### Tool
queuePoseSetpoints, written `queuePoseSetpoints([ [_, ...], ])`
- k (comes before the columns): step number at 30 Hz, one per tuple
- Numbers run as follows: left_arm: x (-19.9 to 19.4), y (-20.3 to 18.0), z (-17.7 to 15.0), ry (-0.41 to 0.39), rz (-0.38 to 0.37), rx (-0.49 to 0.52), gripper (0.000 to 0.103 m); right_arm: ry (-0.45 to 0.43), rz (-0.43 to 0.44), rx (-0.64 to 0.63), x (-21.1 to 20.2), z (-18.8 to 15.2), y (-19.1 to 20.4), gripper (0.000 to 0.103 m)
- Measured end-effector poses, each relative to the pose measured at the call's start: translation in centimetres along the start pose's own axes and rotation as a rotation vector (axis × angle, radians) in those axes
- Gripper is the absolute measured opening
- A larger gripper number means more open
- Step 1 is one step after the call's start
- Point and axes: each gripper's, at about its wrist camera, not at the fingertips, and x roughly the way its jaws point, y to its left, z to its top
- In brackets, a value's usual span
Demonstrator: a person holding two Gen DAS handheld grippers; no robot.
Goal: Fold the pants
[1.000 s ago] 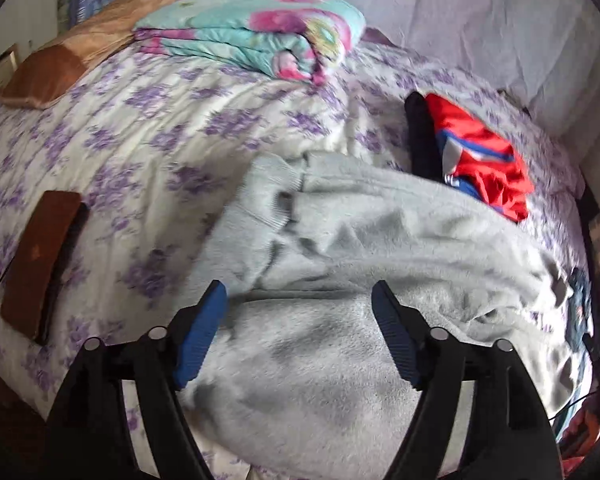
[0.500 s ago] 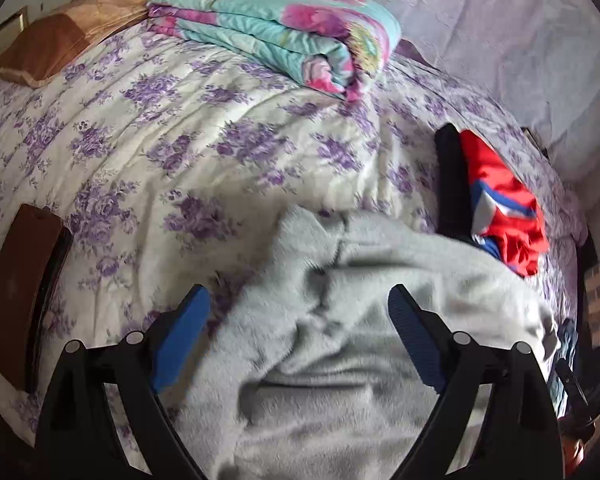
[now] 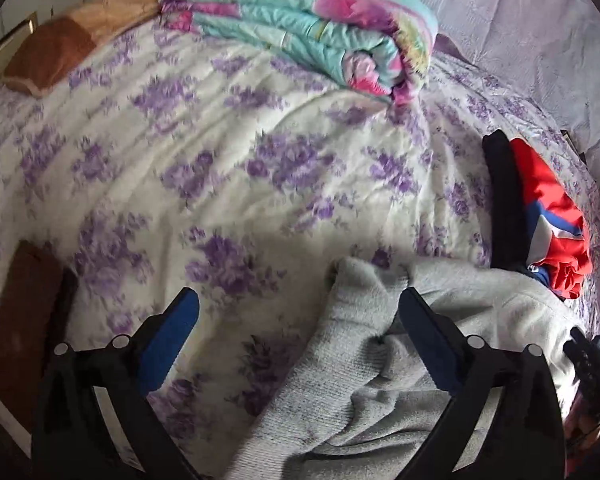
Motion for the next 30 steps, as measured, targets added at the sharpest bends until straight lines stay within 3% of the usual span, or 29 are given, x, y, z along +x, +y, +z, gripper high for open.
queuePoseSetpoints([
  [1, -0.4, -0.4, 0.5, -0.016, -0.002, 0.037, 0.097, 0.012, 0.014, -0.055, 0.3, 0.8, 0.1, 0.072],
  [3, -0.4, -1.4, 1.3, -0.018, 0.006, 0.113, 0.097, 0.063, 0.061, -0.146, 1.7, 1.9, 0.2, 0.048],
  [5, 0.0, -2.9, 1.9, -0.014, 0.025, 0.206, 0.097, 0.115, 0.094, -0.196, 3.3, 2.6, 0.0, 0.038],
  [10, 1.4, -6.4, 2.0, -0.003, 0.016, 0.408, 0.087, 0.129, 0.138, -0.175, 4.9, 3.9, -1.8, 0.037],
  [15, 4.3, -7.8, 0.9, 0.110, -0.053, 0.516, 0.059, 0.153, 0.152, -0.240, 6.4, 3.7, -2.2, 0.037],
  [16, 4.6, -7.9, 0.7, 0.116, -0.058, 0.531, 0.057, 0.153, 0.160, -0.248, 6.6, 3.8, -2.3, 0.037],
  [19, 5.1, -7.8, 0.8, 0.125, -0.092, 0.539, 0.049, 0.162, 0.167, -0.306, 7.4, 3.9, -1.9, 0.043],
  [21, 5.0, -7.5, 1.0, 0.136, -0.130, 0.521, 0.032, 0.165, 0.139, -0.366, 7.1, 3.9, -1.3, 0.042],
  [24, 3.7, -7.9, 1.0, 0.120, -0.149, 0.536, 0.018, 0.134, 0.119, -0.413, 6.0, 3.9, -0.9, 0.043],
  [30, -0.9, -8.1, 0.4, 0.060, -0.206, 0.548, 0.013, 0.160, 0.122, -0.453, 7.0, 3.9, -1.1, 0.042],
])
